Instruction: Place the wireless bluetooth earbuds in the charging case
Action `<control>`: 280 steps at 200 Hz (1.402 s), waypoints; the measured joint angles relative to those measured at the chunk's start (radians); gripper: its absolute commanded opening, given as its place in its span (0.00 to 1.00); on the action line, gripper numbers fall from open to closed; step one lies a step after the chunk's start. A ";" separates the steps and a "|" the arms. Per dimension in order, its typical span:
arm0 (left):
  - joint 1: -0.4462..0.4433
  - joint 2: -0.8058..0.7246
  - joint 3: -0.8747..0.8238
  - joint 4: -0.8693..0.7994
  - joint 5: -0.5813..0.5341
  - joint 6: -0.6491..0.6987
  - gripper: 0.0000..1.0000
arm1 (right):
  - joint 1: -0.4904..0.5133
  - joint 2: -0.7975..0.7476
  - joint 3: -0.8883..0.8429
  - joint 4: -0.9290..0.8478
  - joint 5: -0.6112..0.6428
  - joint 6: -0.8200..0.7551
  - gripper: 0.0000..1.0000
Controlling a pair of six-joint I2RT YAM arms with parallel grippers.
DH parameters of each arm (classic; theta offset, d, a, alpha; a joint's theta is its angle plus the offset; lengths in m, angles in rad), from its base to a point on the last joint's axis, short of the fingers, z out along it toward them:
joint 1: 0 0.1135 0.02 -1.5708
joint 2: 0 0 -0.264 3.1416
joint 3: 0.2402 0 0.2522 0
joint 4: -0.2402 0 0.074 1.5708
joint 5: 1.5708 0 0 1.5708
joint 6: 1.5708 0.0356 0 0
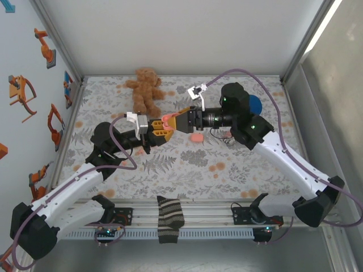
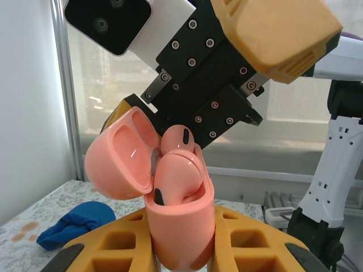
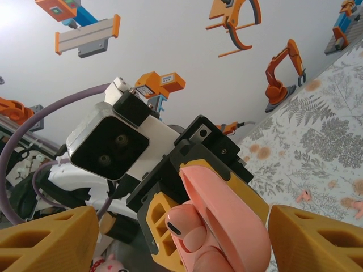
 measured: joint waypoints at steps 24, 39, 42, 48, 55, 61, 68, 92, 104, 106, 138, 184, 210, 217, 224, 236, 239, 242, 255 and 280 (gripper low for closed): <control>0.000 0.000 0.000 -0.014 0.000 0.000 0.17 | 0.002 0.000 0.014 -0.007 -0.002 -0.002 0.69; -0.001 -0.001 0.001 -0.014 0.001 0.000 0.17 | 0.002 -0.002 0.026 -0.019 0.000 -0.011 0.66; -0.003 -0.001 0.001 -0.014 0.000 0.000 0.17 | 0.002 -0.002 0.027 -0.022 0.000 -0.016 0.66; -0.005 -0.001 0.002 -0.014 0.000 0.000 0.17 | 0.001 -0.003 0.030 -0.026 0.000 -0.022 0.66; -0.006 -0.001 0.002 -0.014 0.000 0.000 0.17 | 0.001 -0.006 0.030 -0.030 0.000 -0.026 0.66; -0.006 -0.001 0.002 -0.014 0.001 0.000 0.17 | 0.002 -0.008 0.031 -0.035 0.000 -0.031 0.66; -0.008 -0.001 0.002 -0.014 0.001 0.000 0.17 | 0.001 -0.010 0.031 -0.040 0.000 -0.039 0.66; -0.011 -0.001 0.002 -0.014 0.002 0.000 0.17 | 0.002 -0.019 0.031 -0.052 0.002 -0.064 0.66; -0.011 0.000 0.002 -0.015 0.003 0.000 0.17 | 0.002 -0.026 0.031 -0.061 0.006 -0.082 0.66; -0.011 0.000 0.002 -0.015 0.002 0.000 0.17 | 0.001 -0.028 0.031 -0.063 0.007 -0.086 0.66; -0.011 0.000 0.002 -0.027 0.000 0.000 0.17 | 0.002 -0.055 0.034 -0.098 0.029 -0.142 0.66; -0.011 -0.001 0.002 -0.042 -0.004 -0.001 0.17 | 0.002 -0.073 0.071 -0.202 0.108 -0.262 0.68; -0.011 -0.013 0.002 -0.070 -0.004 -0.001 0.17 | 0.002 -0.088 0.082 -0.270 0.182 -0.382 0.69; -0.011 -0.021 0.002 -0.081 -0.004 -0.001 0.17 | 0.002 -0.095 0.082 -0.285 0.190 -0.417 0.69; -0.011 -0.031 0.002 -0.093 -0.004 -0.001 0.17 | 0.002 -0.104 0.081 -0.293 0.193 -0.450 0.69; -0.011 -0.050 0.001 -0.110 -0.004 0.000 0.18 | 0.002 -0.127 0.067 -0.296 0.191 -0.512 0.69; -0.011 -0.053 0.000 -0.112 -0.004 0.000 0.18 | 0.002 -0.132 0.063 -0.296 0.190 -0.523 0.69; -0.011 -0.058 0.000 -0.115 -0.004 0.000 0.18 | 0.002 -0.140 0.057 -0.297 0.187 -0.539 0.69; -0.011 -0.077 -0.002 -0.126 -0.003 0.000 0.18 | 0.002 -0.172 0.027 -0.297 0.176 -0.606 0.69; -0.011 -0.090 -0.002 -0.137 -0.002 0.000 0.18 | 0.002 -0.203 -0.013 -0.297 0.146 -0.714 0.69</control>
